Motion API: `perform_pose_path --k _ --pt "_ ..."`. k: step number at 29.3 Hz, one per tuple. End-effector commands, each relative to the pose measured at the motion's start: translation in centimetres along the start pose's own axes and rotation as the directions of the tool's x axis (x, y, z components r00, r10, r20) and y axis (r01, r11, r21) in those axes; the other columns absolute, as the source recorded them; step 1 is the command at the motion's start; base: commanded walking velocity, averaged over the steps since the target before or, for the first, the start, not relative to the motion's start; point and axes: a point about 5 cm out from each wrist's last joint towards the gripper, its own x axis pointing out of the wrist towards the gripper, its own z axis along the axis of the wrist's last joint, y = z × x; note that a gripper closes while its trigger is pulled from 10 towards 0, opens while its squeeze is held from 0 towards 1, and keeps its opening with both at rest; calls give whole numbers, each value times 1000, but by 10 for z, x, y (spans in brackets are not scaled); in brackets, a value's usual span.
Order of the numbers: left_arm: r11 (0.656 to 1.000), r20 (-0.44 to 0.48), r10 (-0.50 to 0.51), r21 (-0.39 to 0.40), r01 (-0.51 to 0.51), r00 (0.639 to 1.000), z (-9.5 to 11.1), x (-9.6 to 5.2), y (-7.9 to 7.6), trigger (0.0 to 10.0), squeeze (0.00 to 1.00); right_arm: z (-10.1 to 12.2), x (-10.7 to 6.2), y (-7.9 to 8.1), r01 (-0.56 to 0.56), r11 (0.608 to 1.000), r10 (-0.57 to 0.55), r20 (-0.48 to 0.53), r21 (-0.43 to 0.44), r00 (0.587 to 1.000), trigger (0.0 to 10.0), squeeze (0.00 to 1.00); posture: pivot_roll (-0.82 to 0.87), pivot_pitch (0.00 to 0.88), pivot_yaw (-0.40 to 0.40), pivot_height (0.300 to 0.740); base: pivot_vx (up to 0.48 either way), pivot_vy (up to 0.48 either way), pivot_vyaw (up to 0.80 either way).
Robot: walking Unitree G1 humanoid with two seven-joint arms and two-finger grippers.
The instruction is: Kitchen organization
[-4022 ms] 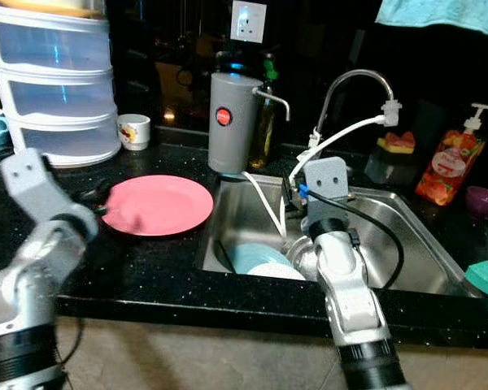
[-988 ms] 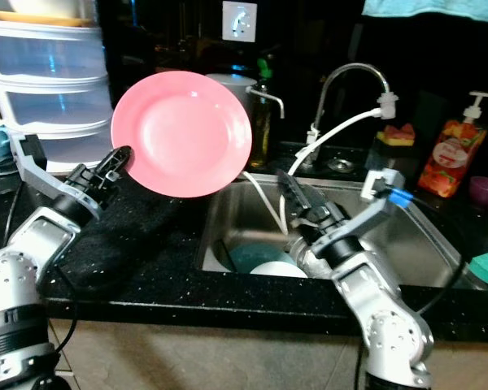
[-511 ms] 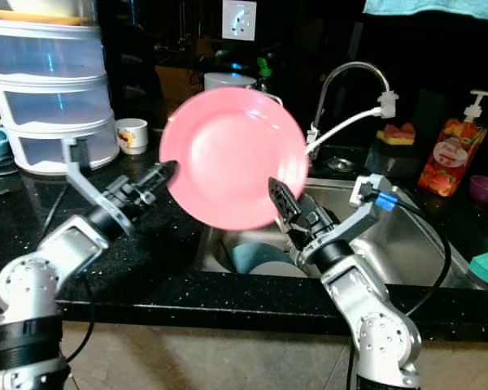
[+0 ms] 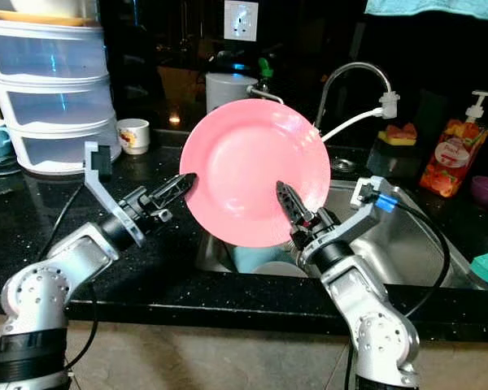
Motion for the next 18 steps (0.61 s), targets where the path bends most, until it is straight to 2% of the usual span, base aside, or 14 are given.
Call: perform_pose_path --k 1,4,5,6,13,16,17,18 --pt "999 -27 30 28 -29 999 -7 1 3 10000 0 1 0 -1 7 1000 -7 12 -1 1000 0 0 105 0 -88 740 0 0 0" --pt "998 -30 42 40 -41 999 -9 1 2 10000 0 1 0 -3 14 1000 -14 14 -2 1000 0 0 105 0 -88 740 0 0 0" --pt "998 -30 48 43 -47 998 -9 2 3 10000 71 1 0 -3 16 1000 -16 14 -1 1000 0 0 109 0 -90 740 0 0 0" --pt "998 -30 56 44 -55 998 -10 2 3 10000 1000 1 0 -3 17 1000 -17 17 3 1000 0 0 109 0 -90 740 0 0 0" --pt "996 -35 77 51 -75 996 -13 1 7 10000 1000 2 1 -3 4 1000 -5 35 26 999 0 0 118 0 -93 740 0 0 0" --pt "990 -17 135 44 -134 991 -12 -1 15 10000 1000 3 2 -5 9 999 -10 45 33 999 0 0 124 0 -95 740 0 0 0" --pt "987 -12 155 36 -155 988 -11 -2 17 10000 0 3 2 -6 14 999 -15 48 34 999 0 0 124 0 -95 740 0 0 0" --pt "981 0 192 33 -192 981 -9 -5 23 10000 0 4 3 -9 29 999 -31 63 39 998 0 0 124 0 -95 740 0 0 0"
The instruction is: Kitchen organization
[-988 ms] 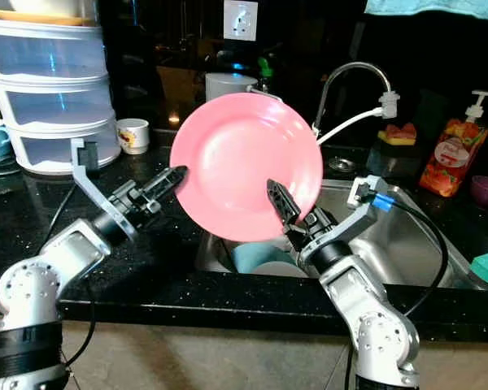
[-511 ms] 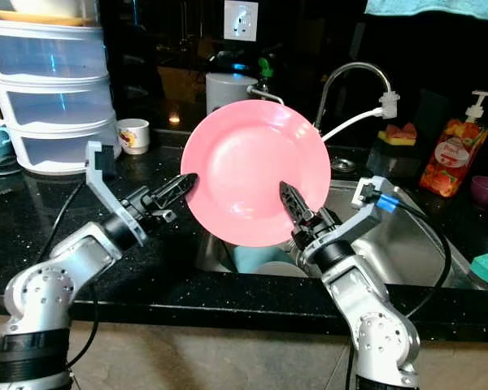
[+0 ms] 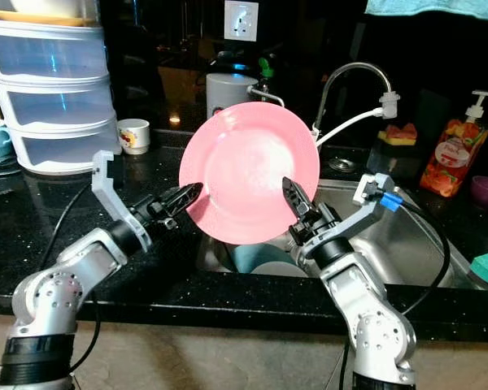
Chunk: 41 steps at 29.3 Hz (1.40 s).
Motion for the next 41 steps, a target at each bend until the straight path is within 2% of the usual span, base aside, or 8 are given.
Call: perform_pose_path --k 1,10,16,20,26,28,29,41 --pt "998 20 55 -15 -55 998 2 -2 9 10000 0 5 0 -9 55 998 -55 42 1 998 0 0 124 0 -95 740 0 0 0" --pt "984 54 175 -24 -174 983 10 -20 31 10000 0 22 -2 -41 246 966 -257 184 81 949 0 0 142 0 -101 740 0 0 0" --pt "981 40 196 -9 -196 980 6 -24 33 10000 0 21 -3 -58 377 926 -376 196 34 906 0 0 151 0 -107 740 0 0 0" --pt "979 23 205 -6 -205 979 -2 -25 32 10000 0 8 -3 -86 603 794 -583 181 -82 792 0 0 150 0 -109 740 0 0 0" --pt "979 21 204 -12 -204 979 -3 -23 31 10000 0 3 3 -96 662 741 -642 172 -109 747 0 0 150 0 -109 740 0 0 0" --pt "980 20 201 -14 -200 979 -4 -21 31 10000 0 8 13 -103 690 713 -672 162 -122 723 863 0 148 0 -106 740 0 0 0" --pt "980 19 198 -16 -197 980 -4 -20 30 10000 0 15 20 -107 707 697 -689 162 -118 706 9490 0 149 0 -106 740 0 0 0" --pt "981 14 193 -14 -192 981 -4 -20 25 10000 0 53 56 -115 758 598 -752 145 -262 643 10000 0 190 0 -119 740 0 0 0"
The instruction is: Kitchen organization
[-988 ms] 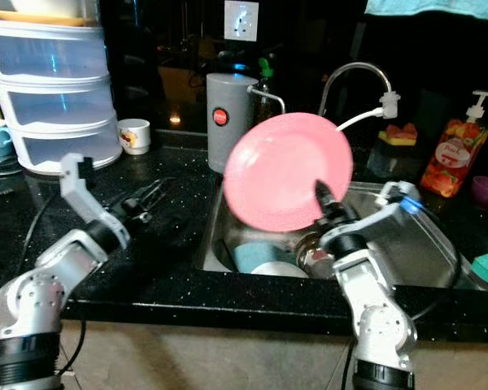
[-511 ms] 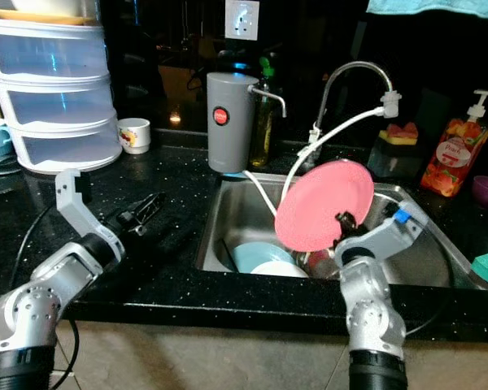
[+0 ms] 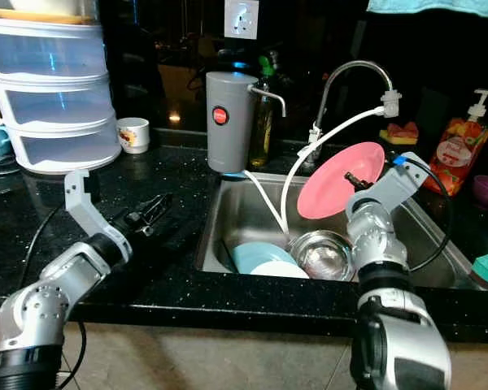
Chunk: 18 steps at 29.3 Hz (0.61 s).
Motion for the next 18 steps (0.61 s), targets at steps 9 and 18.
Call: perform_pose_path --k 9,18 --pt "971 -45 -208 110 212 977 10 -35 -53 10000 0 18 7 1 8 977 -6 14 -214 1000 10000 0 210 170 -86 740 0 0 0" --pt "919 -18 -395 -6 395 919 15 -34 -100 10000 0 28 8 3 6 975 1 27 -223 1000 10000 0 206 270 -51 740 0 0 0"
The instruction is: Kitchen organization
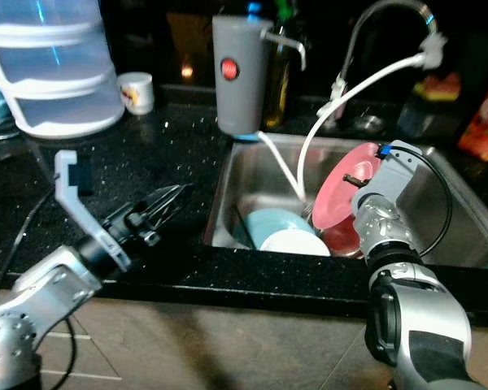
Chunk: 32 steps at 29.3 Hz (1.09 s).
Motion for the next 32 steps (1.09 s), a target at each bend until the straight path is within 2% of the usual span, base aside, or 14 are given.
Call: perform_pose_path --k 1,5,6,10,13,14,16,19,20,22,23,24,26,32 --pt "999 -22 -41 -14 41 999 -3 2 -11 10000 0 16 1 -1 -12 1000 12 59 9 998 10000 1000 204 272 -48 740 0 0 0" --pt "998 -33 -57 -22 57 998 -3 3 -15 10000 0 64 -4 15 -126 991 111 279 35 954 10000 1000 202 268 -45 740 0 0 0" --pt "998 -36 -57 -29 56 998 -2 3 -15 10000 0 105 -14 26 -185 983 159 445 14 881 10000 0 200 265 -43 740 0 0 0" --pt "997 -40 -63 -38 62 997 -1 3 -16 10000 0 152 -33 44 -232 971 217 616 -58 757 10000 0 195 256 -39 740 0 0 0" --pt "995 -52 -90 -46 88 995 -3 6 -19 10000 0 204 -79 74 -320 937 289 821 -138 492 10000 0 183 238 -29 740 0 0 0" --pt "995 -52 -90 -46 88 995 -3 6 -19 10000 0 204 -79 74 -320 937 289 821 -138 492 10000 0 183 238 -29 740 0 0 0" --pt "994 -60 -102 -43 99 993 -5 8 -19 10000 0 211 -104 89 -353 913 333 870 -203 362 10000 0 168 226 -22 740 0 0 0" --pt "997 -68 -67 25 69 995 -5 14 -16 10000 0 200 -124 102 -406 882 376 877 -240 298 10000 0 147 217 -16 740 0 0 0" --pt "982 -82 23 191 -7 996 -4 22 -11 10000 0 190 -130 106 -441 865 395 868 -240 302 10000 0 135 215 -16 740 0 0 0" --pt "879 -7 131 462 -113 991 6 36 -4 10000 0 170 -136 110 -477 841 433 845 -253 314 10000 0 132 212 -15 740 0 0 0" --pt "879 -7 131 462 -113 991 6 36 -4 10000 0 170 -136 110 -477 841 433 845 -253 314 10000 0 132 212 -15 740 0 0 0" --pt "822 44 154 548 -153 987 13 41 -3 10000 0 157 -137 111 -500 832 444 828 -238 343 10000 0 125 210 -16 740 0 0 0" --pt "770 142 170 599 -221 975 29 50 -2 10000 0 132 -142 108 -517 825 465 792 -226 396 10000 0 117 195 -21 740 0 0 0" --pt "786 242 81 581 -211 967 38 50 -18 10000 0 84 -163 89 -468 845 497 699 -257 514 10000 0 72 158 -27 740 0 0 0"
